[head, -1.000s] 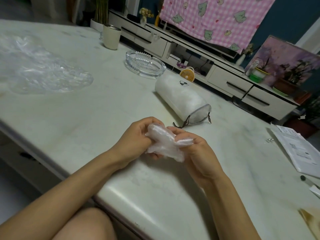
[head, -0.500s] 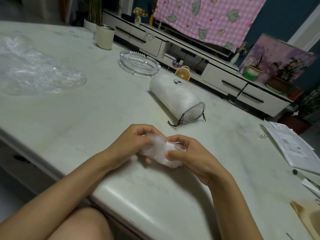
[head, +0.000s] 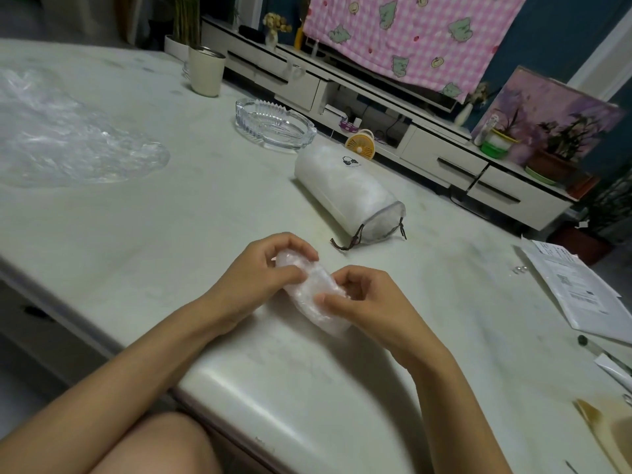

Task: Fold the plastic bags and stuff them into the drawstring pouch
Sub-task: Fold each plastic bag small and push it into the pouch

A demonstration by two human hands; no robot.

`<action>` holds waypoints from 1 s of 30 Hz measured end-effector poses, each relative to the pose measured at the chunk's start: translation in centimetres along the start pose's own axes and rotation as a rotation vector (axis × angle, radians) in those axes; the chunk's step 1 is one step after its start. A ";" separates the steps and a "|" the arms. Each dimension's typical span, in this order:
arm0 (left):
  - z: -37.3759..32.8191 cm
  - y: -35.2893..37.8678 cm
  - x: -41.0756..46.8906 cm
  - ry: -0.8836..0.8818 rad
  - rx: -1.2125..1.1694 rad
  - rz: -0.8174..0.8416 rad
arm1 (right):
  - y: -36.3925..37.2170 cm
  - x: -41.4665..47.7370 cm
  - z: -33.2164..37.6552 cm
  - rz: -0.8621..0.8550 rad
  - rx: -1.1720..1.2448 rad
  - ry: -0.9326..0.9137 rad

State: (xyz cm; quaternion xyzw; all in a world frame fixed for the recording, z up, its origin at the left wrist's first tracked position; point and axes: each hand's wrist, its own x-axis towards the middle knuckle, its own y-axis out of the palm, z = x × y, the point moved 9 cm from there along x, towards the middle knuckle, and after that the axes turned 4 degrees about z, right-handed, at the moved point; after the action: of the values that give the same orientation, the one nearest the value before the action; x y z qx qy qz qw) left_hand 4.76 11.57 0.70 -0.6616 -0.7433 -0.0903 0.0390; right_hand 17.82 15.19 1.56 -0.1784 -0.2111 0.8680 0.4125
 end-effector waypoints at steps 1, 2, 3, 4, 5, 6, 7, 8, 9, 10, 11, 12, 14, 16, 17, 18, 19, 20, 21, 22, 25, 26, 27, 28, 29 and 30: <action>0.1 -0.2 0.0 -0.009 -0.042 -0.020 | 0.3 -0.1 0.0 0.045 0.015 0.006; 0.2 -0.4 0.0 -0.018 -0.094 -0.036 | 0.6 -0.2 0.0 0.092 0.041 0.010; 0.3 -0.6 0.0 -0.031 -0.151 -0.049 | 0.9 -0.3 0.2 0.126 0.069 0.004; 0.5 -0.6 0.0 -0.046 -0.192 -0.053 | 1.0 -0.3 0.4 0.137 0.100 -0.014; 0.7 -0.5 0.0 -0.064 -0.204 -0.053 | 1.0 -0.3 0.6 0.122 0.138 -0.038; 0.9 -0.4 0.1 -0.079 -0.178 -0.049 | 0.9 -0.2 0.7 0.088 0.185 -0.062; 1.1 -0.3 0.0 -0.096 -0.128 -0.040 | 0.7 -0.1 0.7 0.050 0.233 -0.079; 1.3 0.0 0.0 -0.117 -0.077 -0.026 | 0.6 0.0 0.7 0.020 0.277 -0.090; 1.5 0.2 0.0 -0.134 -0.045 -0.012 | 0.7 0.1 0.7 0.003 0.314 -0.100; 1.6 0.4 0.0 -0.142 -0.042 0.001 | 0.8 0.2 0.7 -0.011 0.345 -0.111; 1.6 0.6 -0.1 -0.152 -0.060 0.012 | 0.6 0.2 0.6 -0.040 0.369 -0.123; 1.5 0.7 -0.1 -0.163 -0.076 0.020 | 0.3 0.3 0.5 -0.086 0.386 -0.134; 1.5 1.4 -0.1 -0.170 -0.061 0.067 | -0.4 0.4 0.1 -0.192 0.413 -0.131; 1.1 2.2 -0.2 -0.114 0.057 0.119 | -0.8 0.6 -0.1 -0.243 0.436 -0.136; 1.0 2.5 -0.3 -0.089 0.106 0.129 | -0.8 0.7 -0.1 -0.248 0.436 -0.134; 0.9 2.6 -0.3 -0.073 0.132 0.127 | -0.7 0.8 -0.2 -0.242 0.443 -0.130; 0.9 2.5 -0.1 -0.075 0.140 0.114 | -0.6 0.8 -0.1 -0.209 0.469 -0.131; 1.0 2.3 0.1 -0.090 0.132 0.092 | -0.3 0.8 0.1 -0.151 0.516 -0.131; 1.1 2.3 0.5 -0.113 0.125 0.072 | -0.1 0.7 0.3 -0.085 0.581 -0.126; 1.1 2.4 0.9 -0.129 0.138 0.064 | -0.1 0.7 0.4 -0.048 0.629 -0.126; 0.2 4.0 2.0 -0.135 0.215 0.126 | -2.8 0.4 -0.4 -0.212 0.499 -0.105; -0.1 4.6 2.5 -0.145 0.257 0.159 | -4.0 0.4 -0.8 -0.308 0.442 -0.091; -0.4 5.2 2.9 -0.163 0.312 0.182 | -5.0 0.2 -1.2 -0.389 0.421 -0.074; -0.8 5.5 3.5 -0.163 0.397 0.186 | -6.0 0.1 -1.8 -0.453 0.441 -0.057; -1.6 5.7 4.6 -0.135 0.521 0.166 | -7.1 -0.2 -2.5 -0.513 0.501 -0.041; -2.6 5.4 5.7 -0.075 0.649 0.102 | -7.9 -0.3 -3.1 -0.548 0.550 -0.023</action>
State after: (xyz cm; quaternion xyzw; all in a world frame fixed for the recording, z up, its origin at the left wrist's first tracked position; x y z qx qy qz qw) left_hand 9.30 17.21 4.73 -0.6537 -0.7003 0.1780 0.2248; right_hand 24.51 20.13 3.03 0.0119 -0.0149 0.7518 0.6591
